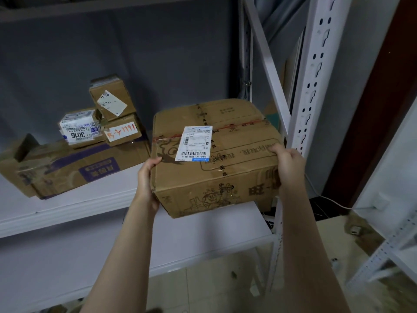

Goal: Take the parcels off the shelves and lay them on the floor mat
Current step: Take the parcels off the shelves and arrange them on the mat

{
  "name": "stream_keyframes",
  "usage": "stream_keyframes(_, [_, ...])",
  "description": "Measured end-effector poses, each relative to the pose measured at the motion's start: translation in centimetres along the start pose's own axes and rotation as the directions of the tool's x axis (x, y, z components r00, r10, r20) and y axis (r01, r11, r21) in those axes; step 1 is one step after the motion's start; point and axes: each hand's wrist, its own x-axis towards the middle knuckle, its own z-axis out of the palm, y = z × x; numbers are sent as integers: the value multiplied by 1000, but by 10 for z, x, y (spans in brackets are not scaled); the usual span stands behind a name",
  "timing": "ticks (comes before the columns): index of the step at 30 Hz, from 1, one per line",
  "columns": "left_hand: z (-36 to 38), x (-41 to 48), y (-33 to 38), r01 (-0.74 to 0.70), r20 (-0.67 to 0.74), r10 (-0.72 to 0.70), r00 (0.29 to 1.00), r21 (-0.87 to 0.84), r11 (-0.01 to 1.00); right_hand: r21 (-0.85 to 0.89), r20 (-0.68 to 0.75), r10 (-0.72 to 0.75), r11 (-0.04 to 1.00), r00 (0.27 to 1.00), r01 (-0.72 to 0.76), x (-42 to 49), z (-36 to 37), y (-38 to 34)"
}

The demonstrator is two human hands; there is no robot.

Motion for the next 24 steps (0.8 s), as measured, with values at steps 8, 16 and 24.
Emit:
stream_keyframes(8, [-36,-26,-8,-13,-40,11,999,-36,999,193,306,127,962,944,-192,-34,-12,32])
stream_keyframes(16, [-94,-66,-30,34,2,-35,999,97,995,210,401,123,952,908,-221,-87,-28,94])
stream_keyframes(24, [-170,-113,-58,74,-81,-68,994,78,994,212,358,306,893,882,-396,-149,-17,175])
